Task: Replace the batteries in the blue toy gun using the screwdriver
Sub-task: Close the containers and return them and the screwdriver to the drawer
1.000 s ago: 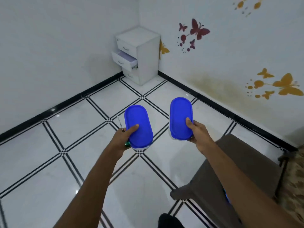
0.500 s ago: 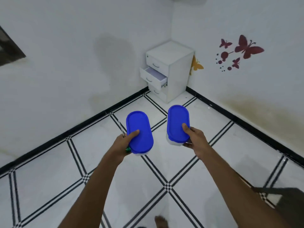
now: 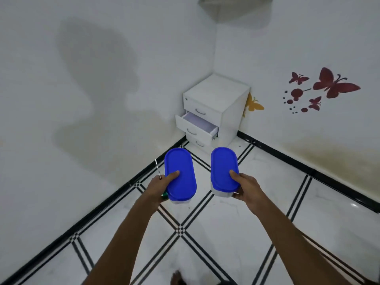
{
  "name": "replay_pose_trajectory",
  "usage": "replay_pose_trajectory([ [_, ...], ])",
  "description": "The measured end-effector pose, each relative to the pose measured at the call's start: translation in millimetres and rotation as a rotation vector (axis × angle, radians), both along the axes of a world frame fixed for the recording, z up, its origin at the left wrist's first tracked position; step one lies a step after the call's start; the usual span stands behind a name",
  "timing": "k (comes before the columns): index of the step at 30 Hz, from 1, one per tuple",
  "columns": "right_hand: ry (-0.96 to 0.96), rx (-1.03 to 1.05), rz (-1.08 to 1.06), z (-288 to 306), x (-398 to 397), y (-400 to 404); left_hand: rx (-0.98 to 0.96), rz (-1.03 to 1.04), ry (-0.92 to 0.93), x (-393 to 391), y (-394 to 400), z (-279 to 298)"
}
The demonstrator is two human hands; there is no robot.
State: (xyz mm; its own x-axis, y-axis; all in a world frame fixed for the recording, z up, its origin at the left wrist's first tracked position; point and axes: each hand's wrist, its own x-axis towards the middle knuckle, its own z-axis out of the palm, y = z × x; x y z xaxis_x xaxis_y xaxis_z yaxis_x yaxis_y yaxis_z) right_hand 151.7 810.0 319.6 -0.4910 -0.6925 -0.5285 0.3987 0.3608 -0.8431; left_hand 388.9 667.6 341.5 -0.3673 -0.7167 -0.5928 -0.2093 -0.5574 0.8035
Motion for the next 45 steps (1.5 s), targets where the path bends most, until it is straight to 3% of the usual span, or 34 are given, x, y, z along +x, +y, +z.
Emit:
replay_pose_trajectory([
  [6, -0.021, 0.046, -0.113, -14.2, -14.5, -121.3, 0.003, -0.079, -0.008, -36.6, -139.5, -2.0],
  [17, -0.020, 0.168, -0.114, -117.8, -123.7, -358.6, 0.080, -0.118, -0.096, -142.6, -381.6, -65.9],
  [23, 0.099, 0.254, -0.024, -174.4, -168.7, -474.9, 0.121, -0.134, -0.130, -199.2, -492.7, -107.6],
  [29, 0.237, 0.348, 0.044, -251.2, -203.3, -574.1, 0.127, -0.244, -0.203, -255.7, -601.9, -189.0],
  [39, 0.299, 0.518, 0.280, -386.3, -253.3, -658.2, 0.137, -0.372, -0.260, -313.2, -716.3, -296.7],
  [45, 0.358, 0.572, 0.335, -405.8, -269.2, -655.5, 0.126, -0.396, -0.286, -340.6, -732.8, -318.8],
])
